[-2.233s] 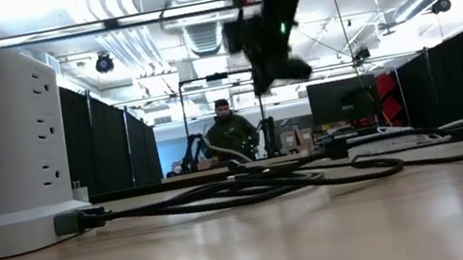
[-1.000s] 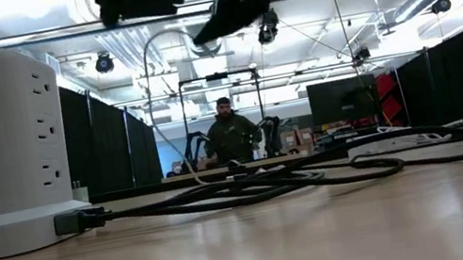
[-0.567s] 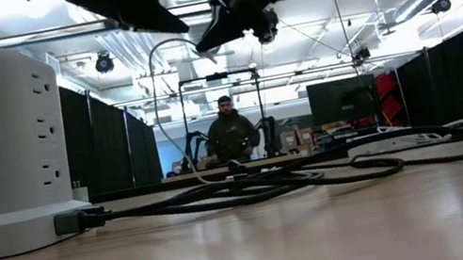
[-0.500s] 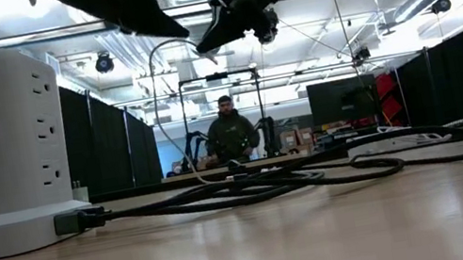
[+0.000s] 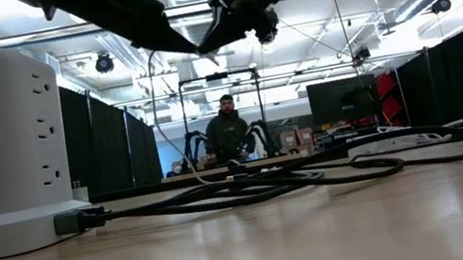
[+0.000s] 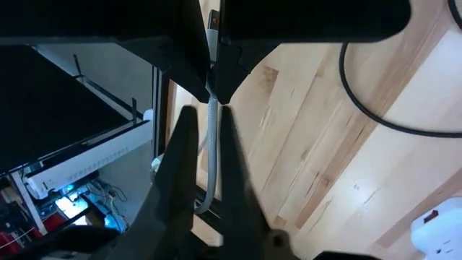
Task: Plug in charger cables
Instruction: Insert the white charger cable into the white charger adapter
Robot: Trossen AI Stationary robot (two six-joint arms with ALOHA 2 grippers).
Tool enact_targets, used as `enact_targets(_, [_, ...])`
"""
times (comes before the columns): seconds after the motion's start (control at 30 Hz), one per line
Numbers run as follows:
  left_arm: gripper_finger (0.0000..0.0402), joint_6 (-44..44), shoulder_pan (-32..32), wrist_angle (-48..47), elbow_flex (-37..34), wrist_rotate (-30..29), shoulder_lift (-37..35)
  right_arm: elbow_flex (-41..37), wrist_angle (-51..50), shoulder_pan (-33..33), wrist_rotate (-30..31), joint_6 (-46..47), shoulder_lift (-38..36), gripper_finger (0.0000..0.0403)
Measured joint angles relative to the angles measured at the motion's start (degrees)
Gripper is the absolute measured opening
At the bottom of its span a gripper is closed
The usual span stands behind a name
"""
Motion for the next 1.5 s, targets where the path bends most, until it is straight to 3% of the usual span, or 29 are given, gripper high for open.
enact_targets(0.37, [0.0001,-2.75,-0.21,-0.70,0.00,2.93,-0.51,-0.02,-0.78,-0.02,-0.07,2.52,0.00,0.0005])
enact_targets(0.5, [0.0000,-5.33,-0.43,-2.96,-0.07,4.54,-3.31,0.16,-0.89,-0.42,-0.91,3.89,-0.27,0.0041])
enact_targets(0.67, [0.0000,-11.04,2.17,-16.23,2.04,9.81,-8.85,0.24,-2.29,-1.93,-0.41,6.12,-1.04,0.0103])
enact_targets(0.73, [0.0000,-12.37,3.18,-18.09,2.03,11.36,-10.42,0.24,-2.08,-1.97,-3.64,6.53,-1.19,0.0124])
enact_targets(0.87, [0.0000,-13.39,5.65,-15.91,2.03,25.00,-13.31,0.24,-1.79,-2.31,-16.14,7.39,-0.81,0.0155])
enact_targets(0.93, [0.0000,-16.82,6.61,-13.86,2.10,27.22,-13.95,0.24,-1.54,-2.36,-17.77,7.09,-0.74,0.0165])
enact_targets(1.0, [0.0000,-20.76,7.42,-14.00,2.08,27.99,-14.55,0.24,-0.83,-2.29,-16.39,6.91,-0.76,0.0169])
enact_targets(1.1, [0.0000,-23.28,8.95,-14.08,2.08,36.46,-15.45,0.24,-0.93,-2.29,-12.66,6.35,-0.76,0.0170])
enact_targets(1.23, [0.0000,-21.30,9.31,-14.02,2.02,45.34,-15.52,0.24,-0.71,-2.21,-13.05,3.97,-0.74,0.0163])
enact_targets(1.33, [0.0000,-20.65,9.41,-12.20,1.99,45.26,-15.52,0.24,0.25,-1.94,-16.61,4.47,-0.74,0.0154])
enact_targets(1.5, [0.0000,-26.74,9.70,-0.22,1.99,44.11,-15.60,0.24,3.33,-1.95,-17.47,7.86,-0.74,0.0139])
